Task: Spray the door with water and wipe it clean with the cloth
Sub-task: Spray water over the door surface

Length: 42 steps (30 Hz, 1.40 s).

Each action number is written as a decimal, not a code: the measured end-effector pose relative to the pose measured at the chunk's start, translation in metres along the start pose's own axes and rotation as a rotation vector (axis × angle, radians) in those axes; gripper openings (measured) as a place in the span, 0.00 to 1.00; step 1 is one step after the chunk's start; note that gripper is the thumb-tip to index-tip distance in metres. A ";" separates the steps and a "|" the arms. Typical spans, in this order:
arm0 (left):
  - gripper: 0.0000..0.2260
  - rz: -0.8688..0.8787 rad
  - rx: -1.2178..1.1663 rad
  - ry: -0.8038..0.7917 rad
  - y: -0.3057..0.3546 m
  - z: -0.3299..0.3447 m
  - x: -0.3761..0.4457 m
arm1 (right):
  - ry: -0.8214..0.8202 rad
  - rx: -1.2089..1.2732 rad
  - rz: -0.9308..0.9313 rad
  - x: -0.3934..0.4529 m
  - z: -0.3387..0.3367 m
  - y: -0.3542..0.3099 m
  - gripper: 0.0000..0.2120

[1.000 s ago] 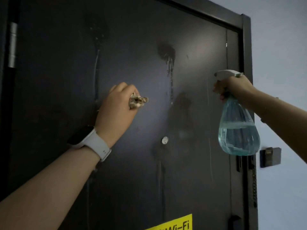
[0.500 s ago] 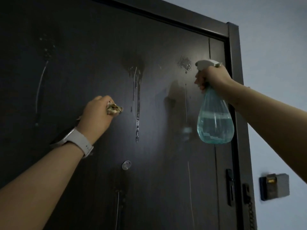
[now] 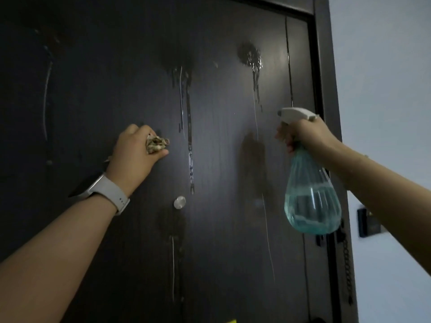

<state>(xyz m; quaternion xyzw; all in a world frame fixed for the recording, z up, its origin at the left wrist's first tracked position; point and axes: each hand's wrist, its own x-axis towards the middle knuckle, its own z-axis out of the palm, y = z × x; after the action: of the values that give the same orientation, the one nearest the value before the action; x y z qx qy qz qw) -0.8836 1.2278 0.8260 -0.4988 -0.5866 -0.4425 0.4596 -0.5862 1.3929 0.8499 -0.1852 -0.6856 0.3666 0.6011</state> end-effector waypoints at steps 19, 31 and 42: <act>0.15 -0.001 0.033 -0.009 -0.009 0.010 -0.031 | -0.014 -0.108 0.214 -0.096 0.016 0.096 0.06; 0.12 -0.068 0.003 -0.139 0.012 -0.004 -0.074 | -0.135 -0.016 0.337 -0.164 0.031 0.141 0.10; 0.07 -0.653 -0.282 -0.288 -0.005 -0.070 -0.310 | -0.413 0.124 0.382 -0.328 0.136 0.212 0.16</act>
<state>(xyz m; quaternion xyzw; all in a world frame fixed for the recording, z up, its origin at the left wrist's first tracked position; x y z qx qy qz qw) -0.8574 1.1032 0.5349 -0.4009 -0.7066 -0.5674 0.1343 -0.6876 1.2675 0.4691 -0.1954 -0.7225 0.5444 0.3788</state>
